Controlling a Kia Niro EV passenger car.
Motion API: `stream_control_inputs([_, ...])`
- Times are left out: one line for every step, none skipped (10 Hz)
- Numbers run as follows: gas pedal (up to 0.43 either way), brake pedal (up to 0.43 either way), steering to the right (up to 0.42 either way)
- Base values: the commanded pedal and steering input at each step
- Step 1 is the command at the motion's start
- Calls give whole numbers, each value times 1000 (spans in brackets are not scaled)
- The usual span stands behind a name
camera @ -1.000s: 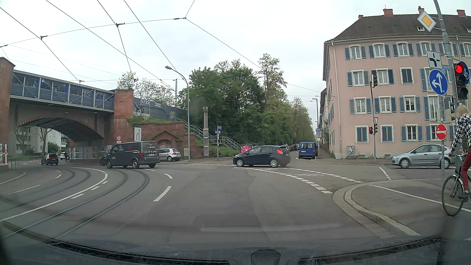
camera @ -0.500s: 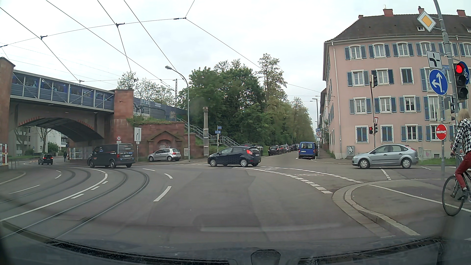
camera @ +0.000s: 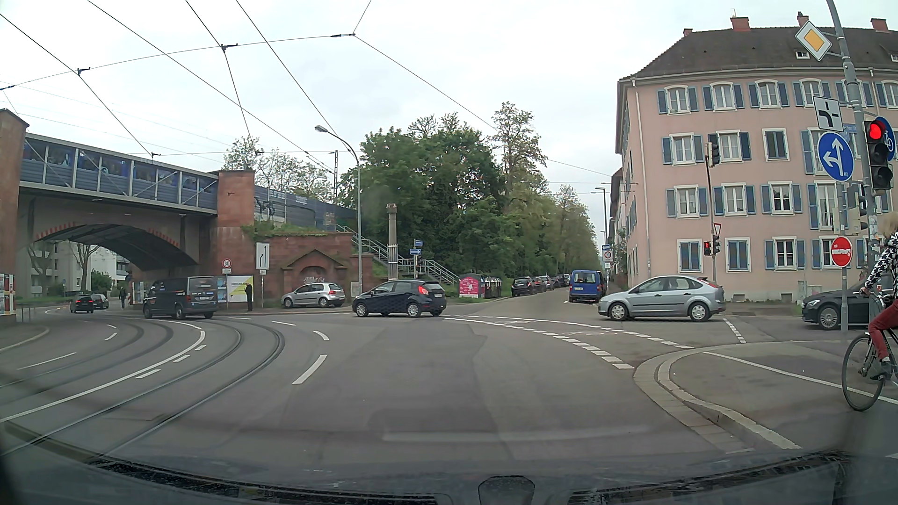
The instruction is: Follow the waypoints while adhering to traffic rules and regulations
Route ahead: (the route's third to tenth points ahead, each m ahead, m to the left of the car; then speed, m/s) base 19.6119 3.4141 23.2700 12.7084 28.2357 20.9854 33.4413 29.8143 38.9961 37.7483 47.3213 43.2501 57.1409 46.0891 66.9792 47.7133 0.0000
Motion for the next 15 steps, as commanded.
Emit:
stream_control_inputs([0, 244, -8])
stream_control_inputs([0, 238, -8])
stream_control_inputs([0, 244, -8])
stream_control_inputs([0, 244, -8])
stream_control_inputs([0, 244, -8])
stream_control_inputs([0, 244, -8])
stream_control_inputs([0, 244, -8])
stream_control_inputs([0, 238, -8])
stream_control_inputs([0, 244, -8])
stream_control_inputs([0, 244, -8])
stream_control_inputs([0, 244, -8])
stream_control_inputs([0, 238, -8])
stream_control_inputs([0, 244, -8])
stream_control_inputs([0, 244, -8])
stream_control_inputs([0, 244, -8])
